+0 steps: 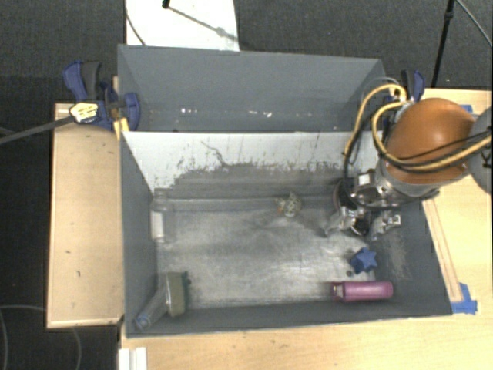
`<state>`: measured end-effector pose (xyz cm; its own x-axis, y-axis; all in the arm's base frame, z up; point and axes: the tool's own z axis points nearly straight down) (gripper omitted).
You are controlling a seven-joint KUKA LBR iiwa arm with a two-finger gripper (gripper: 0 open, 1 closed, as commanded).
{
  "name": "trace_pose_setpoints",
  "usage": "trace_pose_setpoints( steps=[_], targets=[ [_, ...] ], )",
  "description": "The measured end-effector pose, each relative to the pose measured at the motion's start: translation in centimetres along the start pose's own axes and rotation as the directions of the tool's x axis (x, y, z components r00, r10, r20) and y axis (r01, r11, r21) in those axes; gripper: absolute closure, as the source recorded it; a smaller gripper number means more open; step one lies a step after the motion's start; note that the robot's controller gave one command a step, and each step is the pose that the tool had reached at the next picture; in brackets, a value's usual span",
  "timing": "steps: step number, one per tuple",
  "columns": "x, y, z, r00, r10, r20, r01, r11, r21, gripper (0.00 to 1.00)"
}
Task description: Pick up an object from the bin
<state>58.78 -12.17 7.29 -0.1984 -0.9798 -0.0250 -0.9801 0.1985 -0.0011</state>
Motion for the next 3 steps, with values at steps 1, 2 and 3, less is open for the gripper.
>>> trace_pose_setpoints(
  steps=[1,2,3],
  targets=[
    [1.2,0.0,0.1,1.0,0.004,-0.021,-0.004,1.0,0.0,1.0],
    [0.0,0.0,0.0,1.0,0.003,0.001,-0.003,1.0,0.0,0.0],
    [1.2,0.0,0.1,1.0,0.002,-0.021,-0.002,1.0,0.001,1.0]
  ],
)
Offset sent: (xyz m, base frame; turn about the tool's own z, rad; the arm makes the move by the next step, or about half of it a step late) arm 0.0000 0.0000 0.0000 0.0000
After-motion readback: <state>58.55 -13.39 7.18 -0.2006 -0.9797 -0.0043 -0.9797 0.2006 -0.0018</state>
